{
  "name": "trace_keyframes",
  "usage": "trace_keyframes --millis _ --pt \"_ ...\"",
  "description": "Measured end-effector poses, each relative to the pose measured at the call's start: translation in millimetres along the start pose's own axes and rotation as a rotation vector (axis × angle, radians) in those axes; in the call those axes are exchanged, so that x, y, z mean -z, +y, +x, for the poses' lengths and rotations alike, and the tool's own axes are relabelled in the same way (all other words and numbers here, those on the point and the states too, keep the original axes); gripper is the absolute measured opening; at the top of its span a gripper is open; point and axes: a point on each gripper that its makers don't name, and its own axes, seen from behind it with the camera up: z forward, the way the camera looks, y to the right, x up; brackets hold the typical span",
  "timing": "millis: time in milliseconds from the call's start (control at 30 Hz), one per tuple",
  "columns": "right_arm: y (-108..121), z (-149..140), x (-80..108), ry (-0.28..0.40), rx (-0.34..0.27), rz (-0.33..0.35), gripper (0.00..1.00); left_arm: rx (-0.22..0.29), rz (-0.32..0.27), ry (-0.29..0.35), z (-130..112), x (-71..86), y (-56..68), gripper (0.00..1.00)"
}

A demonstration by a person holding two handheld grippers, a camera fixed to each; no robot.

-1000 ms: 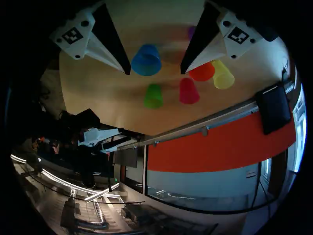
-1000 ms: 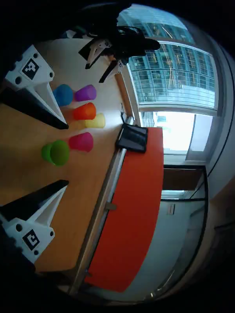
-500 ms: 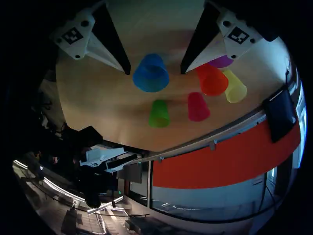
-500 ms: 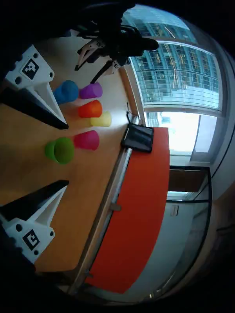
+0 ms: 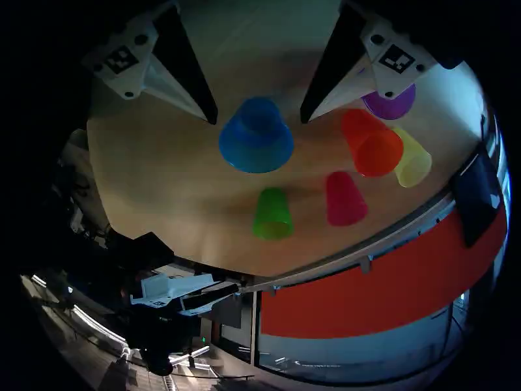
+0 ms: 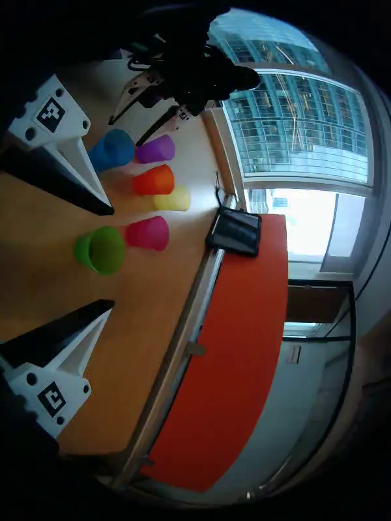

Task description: Pour water

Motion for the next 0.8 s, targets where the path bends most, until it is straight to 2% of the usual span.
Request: trace_keyframes --millis 333,800 --pt "3.8 -5.3 -7.7 -0.011 -0.002 0.005 1.00 0.006 -0.001 -0.030 -2.6 -22.9 -2.6 0.94" --pt "5.8 -5.3 -12.1 -0.015 -0.002 0.007 1.00 0.017 -0.008 -0.031 4.7 -43.4 -1.2 0.93"
